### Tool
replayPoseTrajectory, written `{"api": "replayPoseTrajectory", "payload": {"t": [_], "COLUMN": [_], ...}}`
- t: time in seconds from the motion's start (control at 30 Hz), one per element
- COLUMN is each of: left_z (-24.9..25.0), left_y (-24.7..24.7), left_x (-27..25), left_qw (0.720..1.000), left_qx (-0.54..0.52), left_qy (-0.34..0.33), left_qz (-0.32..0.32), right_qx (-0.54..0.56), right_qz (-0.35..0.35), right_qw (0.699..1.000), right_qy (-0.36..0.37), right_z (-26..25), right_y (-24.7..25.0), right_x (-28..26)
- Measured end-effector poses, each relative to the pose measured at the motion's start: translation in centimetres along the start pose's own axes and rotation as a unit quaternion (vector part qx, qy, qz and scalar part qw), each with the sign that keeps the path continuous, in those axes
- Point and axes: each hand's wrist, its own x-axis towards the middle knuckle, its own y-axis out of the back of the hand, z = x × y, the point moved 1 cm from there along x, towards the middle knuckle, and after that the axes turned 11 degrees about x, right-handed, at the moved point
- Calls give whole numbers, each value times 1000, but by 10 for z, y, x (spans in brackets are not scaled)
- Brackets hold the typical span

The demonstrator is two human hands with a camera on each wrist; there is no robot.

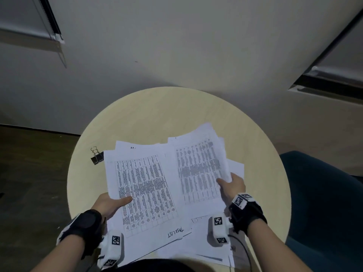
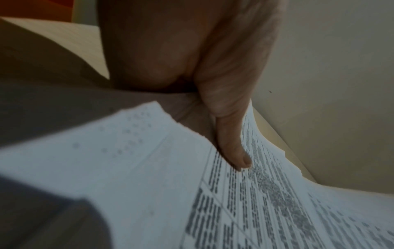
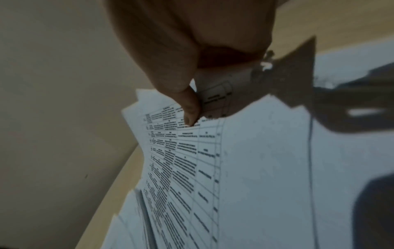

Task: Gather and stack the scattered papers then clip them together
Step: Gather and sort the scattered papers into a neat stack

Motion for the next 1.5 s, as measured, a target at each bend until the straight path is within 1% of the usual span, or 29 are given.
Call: {"api": "replayPoseTrajectory", "payload": {"t": [0.1, 0.17, 0.23, 0.27, 0.33, 0.4, 0.47, 0.53, 0.63, 0.67, 0.7, 0.77, 0.83, 0.87, 0.93, 1.0, 1.07, 1.13, 1.17, 1.2, 1.23, 1.3, 1.37, 1.43, 1.5], "left_z": [0, -1, -2, -1, 1, 1, 2, 3, 4, 3, 4, 6, 11, 13, 17, 15, 8, 1, 0, 1, 2, 6, 6, 3, -1], "left_y": [-1, -2, -4, -4, -6, -7, -8, -7, -6, -5, -5, -4, -4, -4, -5, -5, -5, -7, -8, -9, -8, -9, -7, -4, -1], "left_x": [-1, -2, -1, -2, -4, -4, -6, -9, -11, -10, -10, -11, -15, -17, -20, -18, -12, -7, -7, -6, -6, -7, -8, -6, -6], "left_qw": [1000, 1000, 999, 998, 997, 996, 996, 997, 997, 997, 997, 997, 997, 997, 997, 997, 997, 996, 995, 995, 994, 994, 993, 994, 996], "left_qx": [-6, -6, -24, -34, -48, -52, -51, -39, -62, -65, -68, -62, -48, -50, -51, -61, -65, -78, -91, -99, -101, -93, -101, -95, -74], "left_qy": [0, 3, 1, 2, 2, 6, 11, 16, 23, 25, 27, 31, 22, 11, -8, -8, -12, -13, -7, -5, 6, 24, 40, 50, 46], "left_qz": [7, 18, 36, 47, 64, 68, 67, 62, 47, 43, 36, 40, 58, 60, 58, 51, 43, 31, 29, 29, 36, 54, 53, 27, -4], "right_qx": [64, 142, 212, 243, 324, 374, 395, 425, 492, 504, 504, 485, 433, 392, 321, 239, 161, 99, 54, 12, -25, -72, -85, -64, -40], "right_qz": [70, 108, 130, 134, 138, 140, 162, 185, 208, 214, 212, 190, 169, 155, 122, 77, 9, -90, -135, -170, -190, -191, -179, -178, -176], "right_qw": [995, 984, 968, 961, 936, 916, 904, 886, 845, 837, 837, 853, 885, 907, 939, 968, 987, 990, 988, 984, 981, 979, 980, 982, 984], "right_qy": [20, 29, 24, 13, -22, -35, -22, -12, 7, 15, 21, 26, 30, 22, 2, 0, -23, -49, -49, -48, -42, -8, 1, 1, -3], "right_z": [-14, -21, -26, -28, -29, -31, -37, -49, -71, -76, -81, -88, -88, -82, -67, -49, -30, -11, -5, 1, 3, 2, 2, 0, -1], "right_y": [38, 58, 70, 73, 73, 68, 65, 66, 72, 75, 77, 76, 64, 53, 25, -4, -32, -58, -68, -75, -80, -81, -77, -71, -69], "right_x": [3, 3, 3, 3, 7, 9, 9, 5, 2, 2, 1, -5, -12, -14, -20, -29, -38, -45, -46, -46, -48, -49, -46, -44, -45]}}
